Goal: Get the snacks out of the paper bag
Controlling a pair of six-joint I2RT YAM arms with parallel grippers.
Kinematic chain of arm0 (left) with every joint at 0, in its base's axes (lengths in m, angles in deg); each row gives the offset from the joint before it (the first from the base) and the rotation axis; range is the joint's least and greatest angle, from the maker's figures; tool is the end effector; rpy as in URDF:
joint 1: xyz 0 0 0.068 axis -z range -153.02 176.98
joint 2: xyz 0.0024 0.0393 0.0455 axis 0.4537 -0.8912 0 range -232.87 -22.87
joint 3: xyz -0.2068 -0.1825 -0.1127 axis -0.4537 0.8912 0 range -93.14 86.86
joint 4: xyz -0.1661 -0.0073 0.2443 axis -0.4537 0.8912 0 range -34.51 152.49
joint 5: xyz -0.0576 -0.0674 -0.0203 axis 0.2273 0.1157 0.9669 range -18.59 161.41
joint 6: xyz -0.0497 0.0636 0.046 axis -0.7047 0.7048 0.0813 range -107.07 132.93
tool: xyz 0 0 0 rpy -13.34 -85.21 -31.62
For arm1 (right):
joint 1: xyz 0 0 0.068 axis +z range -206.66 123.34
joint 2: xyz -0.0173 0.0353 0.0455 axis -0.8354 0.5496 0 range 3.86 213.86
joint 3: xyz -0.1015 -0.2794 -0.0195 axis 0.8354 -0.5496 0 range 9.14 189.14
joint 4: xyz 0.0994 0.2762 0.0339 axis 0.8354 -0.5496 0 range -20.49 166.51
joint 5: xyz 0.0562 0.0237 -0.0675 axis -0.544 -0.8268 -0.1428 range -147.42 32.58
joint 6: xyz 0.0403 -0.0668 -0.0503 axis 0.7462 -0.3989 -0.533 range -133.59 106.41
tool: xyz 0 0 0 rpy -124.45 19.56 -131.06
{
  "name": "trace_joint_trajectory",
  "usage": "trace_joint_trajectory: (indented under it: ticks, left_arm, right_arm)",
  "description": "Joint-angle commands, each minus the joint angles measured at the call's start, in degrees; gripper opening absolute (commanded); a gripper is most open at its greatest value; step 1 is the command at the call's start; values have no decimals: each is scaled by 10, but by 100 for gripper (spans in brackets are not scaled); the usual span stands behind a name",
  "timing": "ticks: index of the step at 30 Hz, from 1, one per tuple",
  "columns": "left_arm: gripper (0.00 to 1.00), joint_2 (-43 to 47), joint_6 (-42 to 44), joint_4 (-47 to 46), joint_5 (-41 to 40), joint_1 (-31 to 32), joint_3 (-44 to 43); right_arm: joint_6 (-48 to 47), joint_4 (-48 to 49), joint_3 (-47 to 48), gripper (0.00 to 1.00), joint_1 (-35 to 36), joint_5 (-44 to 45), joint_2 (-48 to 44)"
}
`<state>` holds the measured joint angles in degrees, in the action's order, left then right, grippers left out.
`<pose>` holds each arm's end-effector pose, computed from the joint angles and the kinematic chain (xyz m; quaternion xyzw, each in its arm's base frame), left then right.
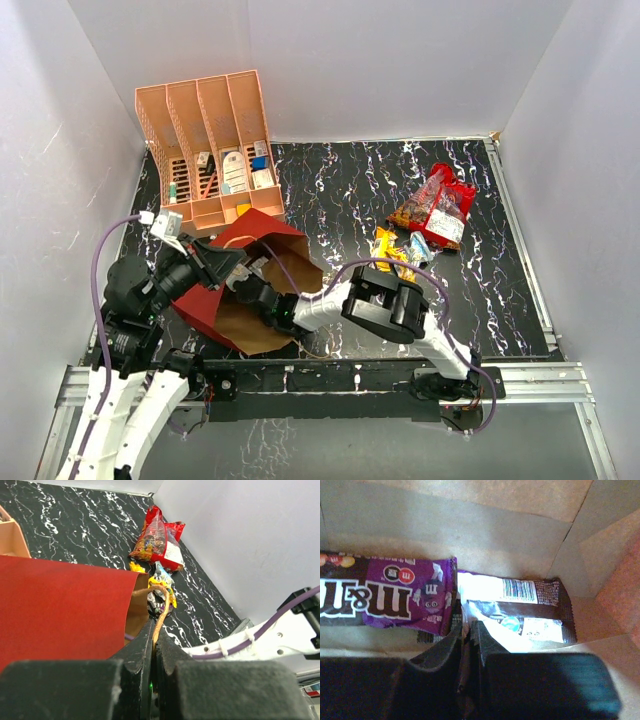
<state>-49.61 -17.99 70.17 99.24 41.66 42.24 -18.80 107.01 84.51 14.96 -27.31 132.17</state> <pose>0.1428 -0.0777 0.3955 0.0788 0.6849 -0.4256 0.5862 0.2140 0.5108 0.0970 -0.3856 0.7186 0.1134 0.5675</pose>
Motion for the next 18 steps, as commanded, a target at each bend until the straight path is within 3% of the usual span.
trace_joint_trajectory:
  ticks: [1, 9, 15, 18]
  left_arm:
    - [0, 33, 35, 52, -19, -3, 6]
    - [0, 94, 28, 58, -26, -3, 50]
    - [0, 108, 41, 59, -30, -3, 56]
    - [0, 109, 44, 65, -35, -3, 55]
  right_arm:
    - [-35, -22, -29, 7, -9, -64, -67]
    - [-61, -115, -130, 7, -8, -157, -196]
    - [-47, -144, -194, 7, -2, -305, -271]
    - [-30, -153, -217, 7, 5, -311, -313]
